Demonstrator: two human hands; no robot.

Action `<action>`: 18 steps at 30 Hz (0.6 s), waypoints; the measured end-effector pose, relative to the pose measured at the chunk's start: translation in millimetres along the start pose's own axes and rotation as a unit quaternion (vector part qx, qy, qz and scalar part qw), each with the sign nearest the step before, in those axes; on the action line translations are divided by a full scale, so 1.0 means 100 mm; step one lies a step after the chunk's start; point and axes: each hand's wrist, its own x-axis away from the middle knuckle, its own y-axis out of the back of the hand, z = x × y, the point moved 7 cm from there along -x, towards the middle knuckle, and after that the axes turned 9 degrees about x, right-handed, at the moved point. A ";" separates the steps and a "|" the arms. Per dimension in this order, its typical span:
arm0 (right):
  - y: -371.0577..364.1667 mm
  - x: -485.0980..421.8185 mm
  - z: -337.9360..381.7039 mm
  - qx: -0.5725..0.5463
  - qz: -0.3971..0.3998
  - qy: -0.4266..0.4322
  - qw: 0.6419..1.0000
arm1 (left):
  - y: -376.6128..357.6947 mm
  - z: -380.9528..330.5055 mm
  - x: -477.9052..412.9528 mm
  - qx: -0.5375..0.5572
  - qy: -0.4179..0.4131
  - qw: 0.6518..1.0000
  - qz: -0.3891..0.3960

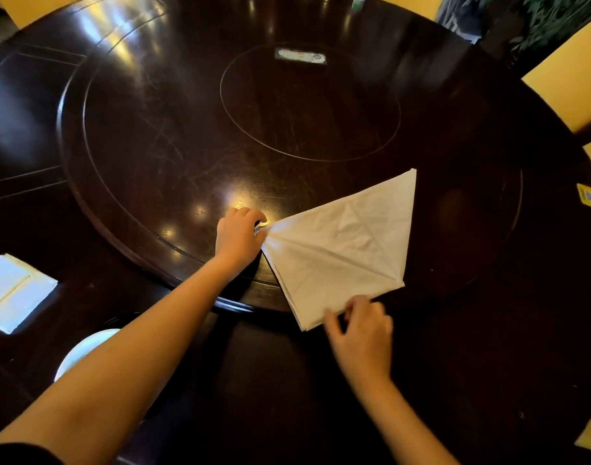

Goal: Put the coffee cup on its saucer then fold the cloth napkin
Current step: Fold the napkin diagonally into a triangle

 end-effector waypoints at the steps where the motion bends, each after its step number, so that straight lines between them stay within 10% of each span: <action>1: -0.08 0.13 0.17 0.010 0.017 0.020 1.000 | 0.00 0.00 0.00 -0.003 -0.004 1.000 0.000; 14: -0.25 0.38 0.37 0.002 0.002 -0.056 0.998 | -0.02 -0.05 0.11 -0.036 -0.030 0.999 -0.002; 18: -0.47 0.50 0.06 -0.193 0.135 -0.216 0.948 | -0.06 -0.04 0.17 -0.030 -0.006 0.999 0.008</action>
